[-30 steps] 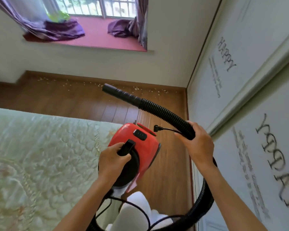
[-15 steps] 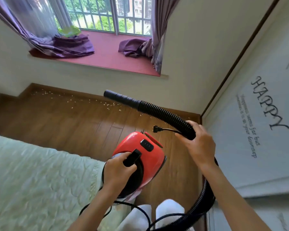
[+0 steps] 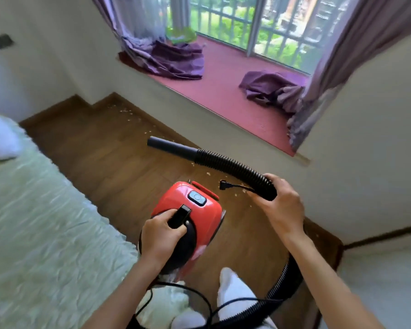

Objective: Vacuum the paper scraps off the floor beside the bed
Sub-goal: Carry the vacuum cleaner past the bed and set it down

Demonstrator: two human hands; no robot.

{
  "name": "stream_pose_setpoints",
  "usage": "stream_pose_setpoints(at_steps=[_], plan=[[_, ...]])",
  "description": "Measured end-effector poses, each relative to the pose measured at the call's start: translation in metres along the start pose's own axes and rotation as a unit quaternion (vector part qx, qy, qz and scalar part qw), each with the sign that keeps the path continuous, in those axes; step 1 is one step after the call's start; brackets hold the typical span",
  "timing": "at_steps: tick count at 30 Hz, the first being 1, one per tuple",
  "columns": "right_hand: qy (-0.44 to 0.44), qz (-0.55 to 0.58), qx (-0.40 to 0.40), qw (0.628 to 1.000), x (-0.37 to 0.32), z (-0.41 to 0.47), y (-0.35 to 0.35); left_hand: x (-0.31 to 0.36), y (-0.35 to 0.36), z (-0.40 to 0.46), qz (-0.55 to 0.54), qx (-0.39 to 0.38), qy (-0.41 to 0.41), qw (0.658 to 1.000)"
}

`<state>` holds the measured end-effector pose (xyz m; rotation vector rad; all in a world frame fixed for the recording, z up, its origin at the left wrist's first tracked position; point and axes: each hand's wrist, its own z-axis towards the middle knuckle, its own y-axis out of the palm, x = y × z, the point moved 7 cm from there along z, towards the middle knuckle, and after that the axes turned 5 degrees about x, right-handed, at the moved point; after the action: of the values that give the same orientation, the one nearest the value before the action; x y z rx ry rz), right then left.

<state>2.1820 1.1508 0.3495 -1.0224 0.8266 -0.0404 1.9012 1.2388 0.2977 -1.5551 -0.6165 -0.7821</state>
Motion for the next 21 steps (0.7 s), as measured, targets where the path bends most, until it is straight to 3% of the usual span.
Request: stream_pose_setpoints(at_steps=[8,21], plan=[[-0.097,0.044,-0.112,0.988,-0.060,0.155,0.102,-0.005,-0.025,0.092,-0.032,0.156,-0.142,0.977],[-0.202,0.084,-0.201,0.955,-0.245,0.312,0.334,-0.089,-0.113,0.283,0.055,0.256,-0.233,0.936]])
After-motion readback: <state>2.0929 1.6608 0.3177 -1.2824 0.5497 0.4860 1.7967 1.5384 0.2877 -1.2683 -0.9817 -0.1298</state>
